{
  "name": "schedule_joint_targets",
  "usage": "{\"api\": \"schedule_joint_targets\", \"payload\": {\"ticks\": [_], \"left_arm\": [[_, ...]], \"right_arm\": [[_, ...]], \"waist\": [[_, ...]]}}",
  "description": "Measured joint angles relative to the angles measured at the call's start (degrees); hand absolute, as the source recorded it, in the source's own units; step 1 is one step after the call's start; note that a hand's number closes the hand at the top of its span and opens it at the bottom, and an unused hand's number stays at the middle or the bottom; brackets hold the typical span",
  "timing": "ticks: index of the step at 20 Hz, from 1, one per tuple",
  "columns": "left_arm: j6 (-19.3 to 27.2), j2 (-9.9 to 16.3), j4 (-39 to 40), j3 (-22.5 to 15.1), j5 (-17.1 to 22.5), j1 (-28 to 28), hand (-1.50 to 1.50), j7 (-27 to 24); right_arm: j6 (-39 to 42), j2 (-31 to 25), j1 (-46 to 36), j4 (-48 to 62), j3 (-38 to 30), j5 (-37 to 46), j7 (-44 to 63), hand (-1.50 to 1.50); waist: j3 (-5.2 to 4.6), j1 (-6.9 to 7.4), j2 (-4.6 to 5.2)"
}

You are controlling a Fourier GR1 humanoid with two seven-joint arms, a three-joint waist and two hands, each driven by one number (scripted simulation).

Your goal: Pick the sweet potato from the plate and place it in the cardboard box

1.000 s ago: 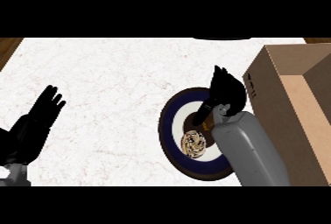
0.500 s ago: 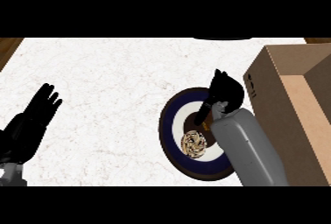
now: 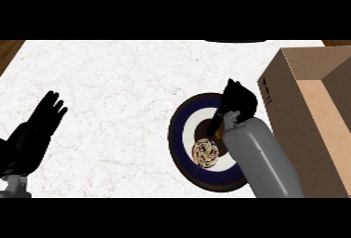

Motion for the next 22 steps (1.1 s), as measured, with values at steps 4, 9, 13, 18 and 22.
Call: {"api": "schedule_joint_targets", "payload": {"ticks": [4,9,13,18,22], "left_arm": [[-0.4,-0.2,0.8,0.5,-0.7,-0.8,0.0,-0.2],[-0.4,-1.1,0.1,0.7,-1.0,-0.7,0.0,0.7],[-1.0,-1.3,-0.4,1.4,-1.0,-0.8,0.0,1.3],[-1.9,-1.1,-0.5,2.8,-1.2,-0.3,0.0,1.8],[-1.5,-2.1,-1.3,2.7,-2.1,-0.7,0.0,2.9]], "right_arm": [[0.0,0.0,-0.6,2.7,-0.8,-0.4,-0.8,-1.5],[-0.5,0.0,0.3,4.2,-0.5,-1.2,-1.0,-1.5],[-1.4,0.1,1.1,6.1,-0.6,-0.7,-1.8,-1.5],[-2.5,0.1,1.7,7.2,0.0,-0.4,-2.1,-1.5],[-2.9,0.1,1.8,6.4,0.1,0.2,-2.2,1.5]], "waist": [[0.0,0.0,0.06],[0.01,-0.07,0.01],[0.01,-0.07,0.04],[0.01,-0.05,0.01],[-0.02,-0.16,-0.05]]}}
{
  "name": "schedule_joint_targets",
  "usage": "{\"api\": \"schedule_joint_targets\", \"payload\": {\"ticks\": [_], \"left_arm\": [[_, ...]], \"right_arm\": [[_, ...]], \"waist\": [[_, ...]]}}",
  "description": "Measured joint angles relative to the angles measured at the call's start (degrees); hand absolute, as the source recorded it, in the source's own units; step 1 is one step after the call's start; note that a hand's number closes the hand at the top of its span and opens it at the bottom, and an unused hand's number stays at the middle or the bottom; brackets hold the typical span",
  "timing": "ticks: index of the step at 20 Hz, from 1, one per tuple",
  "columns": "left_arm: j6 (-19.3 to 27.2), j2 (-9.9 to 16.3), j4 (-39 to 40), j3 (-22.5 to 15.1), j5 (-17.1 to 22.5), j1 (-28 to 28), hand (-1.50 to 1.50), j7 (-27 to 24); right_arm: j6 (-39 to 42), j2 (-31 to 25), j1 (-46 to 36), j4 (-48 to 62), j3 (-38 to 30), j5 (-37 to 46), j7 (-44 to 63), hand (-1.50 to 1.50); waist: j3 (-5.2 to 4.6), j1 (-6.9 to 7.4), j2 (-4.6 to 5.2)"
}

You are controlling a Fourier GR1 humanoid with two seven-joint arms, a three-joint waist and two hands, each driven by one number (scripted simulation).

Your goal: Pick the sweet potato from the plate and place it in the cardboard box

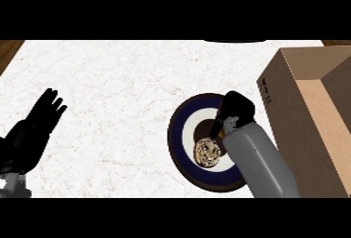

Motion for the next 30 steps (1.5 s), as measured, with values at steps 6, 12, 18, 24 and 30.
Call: {"api": "schedule_joint_targets", "payload": {"ticks": [6,12,18,24,30], "left_arm": [[-2.4,-0.7,0.6,1.8,-0.3,0.2,0.0,0.4],[-2.2,-2.3,-0.5,2.2,-2.1,0.5,0.0,1.1],[-2.9,-3.7,0.3,3.1,-3.5,-0.9,0.0,1.8],[-5.3,-3.8,1.2,5.1,-3.7,-0.1,0.0,0.5],[-4.5,-5.0,-0.3,4.8,-4.9,0.3,0.0,1.7]], "right_arm": [[-0.5,-0.3,0.4,-0.4,0.7,3.2,-2.7,1.5],[-0.7,-0.1,-0.5,1.1,0.4,4.9,-3.9,1.5],[-3.0,0.3,-5.7,7.1,-2.1,4.0,-6.5,1.5],[-6.1,0.4,-10.6,11.8,-2.7,5.7,-8.0,1.5],[-6.3,0.3,-13.5,6.5,-0.5,9.9,-6.3,1.5]], "waist": [[-0.07,-0.06,-0.09],[-0.07,0.01,-0.07],[0.01,0.21,0.15],[0.04,0.27,0.2],[0.05,0.02,0.02]]}}
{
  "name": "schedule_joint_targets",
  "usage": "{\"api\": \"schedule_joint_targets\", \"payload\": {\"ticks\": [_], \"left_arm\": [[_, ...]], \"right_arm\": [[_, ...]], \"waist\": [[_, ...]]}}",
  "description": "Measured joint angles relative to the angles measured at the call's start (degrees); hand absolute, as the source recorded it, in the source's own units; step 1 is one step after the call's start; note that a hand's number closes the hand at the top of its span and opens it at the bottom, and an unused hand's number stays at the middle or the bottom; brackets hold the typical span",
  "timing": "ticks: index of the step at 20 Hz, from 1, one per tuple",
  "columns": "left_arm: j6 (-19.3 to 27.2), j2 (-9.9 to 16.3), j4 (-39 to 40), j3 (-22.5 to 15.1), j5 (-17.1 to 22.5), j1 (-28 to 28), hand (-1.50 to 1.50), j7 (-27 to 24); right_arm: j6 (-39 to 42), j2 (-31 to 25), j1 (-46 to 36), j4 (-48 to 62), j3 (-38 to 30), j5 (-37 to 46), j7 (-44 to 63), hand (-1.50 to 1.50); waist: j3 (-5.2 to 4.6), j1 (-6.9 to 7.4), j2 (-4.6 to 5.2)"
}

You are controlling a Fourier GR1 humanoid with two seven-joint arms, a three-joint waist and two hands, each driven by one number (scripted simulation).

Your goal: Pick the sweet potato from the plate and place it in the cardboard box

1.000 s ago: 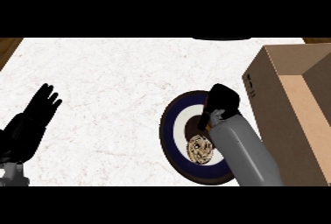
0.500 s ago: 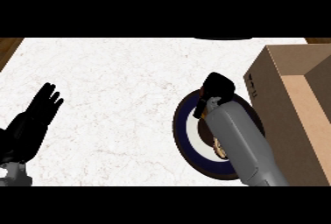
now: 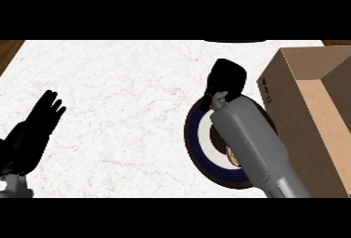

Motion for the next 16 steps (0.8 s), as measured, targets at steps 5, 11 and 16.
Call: {"api": "schedule_joint_targets", "payload": {"ticks": [5,11,16], "left_arm": [[0.1,-0.3,-1.9,-0.2,-0.5,1.5,0.0,0.6],[-0.2,-0.2,-0.7,0.7,-0.3,0.7,0.0,0.8],[0.0,-0.5,-1.1,0.9,-0.5,0.9,0.0,0.9]], "right_arm": [[1.9,-0.7,-5.6,-7.0,1.1,4.4,2.1,1.5],[4.0,-3.0,-10.7,-13.8,-0.2,11.2,4.8,1.5],[5.8,-5.5,-12.1,-17.8,-3.4,15.9,5.9,1.5]], "waist": [[-0.03,-0.2,-0.27],[-0.06,-0.78,-0.35],[-0.05,-0.99,-0.42]]}}
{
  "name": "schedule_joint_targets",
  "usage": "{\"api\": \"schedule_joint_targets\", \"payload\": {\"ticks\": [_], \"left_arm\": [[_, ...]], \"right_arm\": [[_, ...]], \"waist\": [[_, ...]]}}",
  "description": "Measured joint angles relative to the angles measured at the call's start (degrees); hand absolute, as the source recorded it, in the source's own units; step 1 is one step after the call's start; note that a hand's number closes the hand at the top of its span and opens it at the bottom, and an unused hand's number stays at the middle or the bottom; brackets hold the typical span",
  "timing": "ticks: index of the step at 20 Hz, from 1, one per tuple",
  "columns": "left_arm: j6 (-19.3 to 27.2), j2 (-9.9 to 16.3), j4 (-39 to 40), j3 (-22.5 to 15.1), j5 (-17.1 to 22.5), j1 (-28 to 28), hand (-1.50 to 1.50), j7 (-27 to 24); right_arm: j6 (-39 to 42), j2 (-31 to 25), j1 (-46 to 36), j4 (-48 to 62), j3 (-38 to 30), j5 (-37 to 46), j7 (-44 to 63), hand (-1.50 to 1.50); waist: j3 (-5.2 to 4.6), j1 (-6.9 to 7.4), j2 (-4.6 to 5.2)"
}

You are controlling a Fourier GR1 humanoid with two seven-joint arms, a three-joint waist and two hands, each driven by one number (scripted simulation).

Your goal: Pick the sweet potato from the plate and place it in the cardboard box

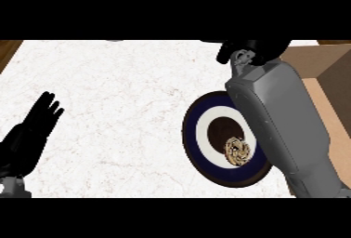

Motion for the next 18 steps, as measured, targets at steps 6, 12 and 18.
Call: {"api": "schedule_joint_targets", "payload": {"ticks": [6,12,18], "left_arm": [[-0.6,-0.1,0.7,0.5,-0.2,-0.3,0.0,-0.8],[-0.5,-1.0,-0.9,0.1,-0.3,0.2,0.0,0.2],[-1.9,-0.9,0.6,1.2,-0.4,-0.8,0.0,0.0]], "right_arm": [[3.2,-3.3,0.6,-3.5,-5.1,3.1,-1.4,1.5],[7.5,-7.1,5.0,-7.2,-9.8,3.2,-5.2,1.5],[7.6,-9.4,11.2,-9.7,-12.9,3.3,-8.6,1.5]], "waist": [[0.02,0.06,0.13],[0.04,0.22,0.23],[0.06,0.55,0.43]]}}
